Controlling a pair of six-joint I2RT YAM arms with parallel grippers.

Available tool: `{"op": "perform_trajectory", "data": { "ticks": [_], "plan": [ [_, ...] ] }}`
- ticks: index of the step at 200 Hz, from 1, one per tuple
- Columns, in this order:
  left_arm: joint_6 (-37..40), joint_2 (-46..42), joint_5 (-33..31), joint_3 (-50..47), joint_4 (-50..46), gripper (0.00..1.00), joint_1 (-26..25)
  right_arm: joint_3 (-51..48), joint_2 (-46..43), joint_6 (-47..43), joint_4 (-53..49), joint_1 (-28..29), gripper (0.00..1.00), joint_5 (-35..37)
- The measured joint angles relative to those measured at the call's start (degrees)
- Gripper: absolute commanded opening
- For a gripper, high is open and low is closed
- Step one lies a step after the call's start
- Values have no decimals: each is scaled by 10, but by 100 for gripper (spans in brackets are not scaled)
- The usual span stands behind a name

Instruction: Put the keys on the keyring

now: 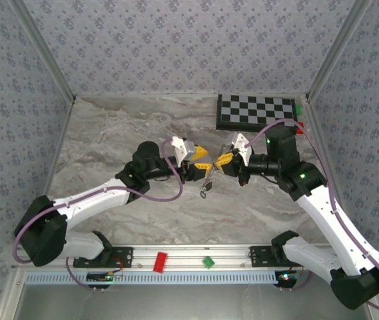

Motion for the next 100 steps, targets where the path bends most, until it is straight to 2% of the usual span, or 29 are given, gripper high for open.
{"op": "perform_trajectory", "data": {
  "ticks": [75,82,100],
  "plan": [
    [36,-1,-1,12,-38,57,0,8,4,-28,-33,0,0,16],
    [42,-1,-4,18,-49,63,0,16,9,-38,-44,0,0,20],
    [55,-2,-17,30,-73,64,0,47,35,-69,-78,0,0,36]
  ]
}}
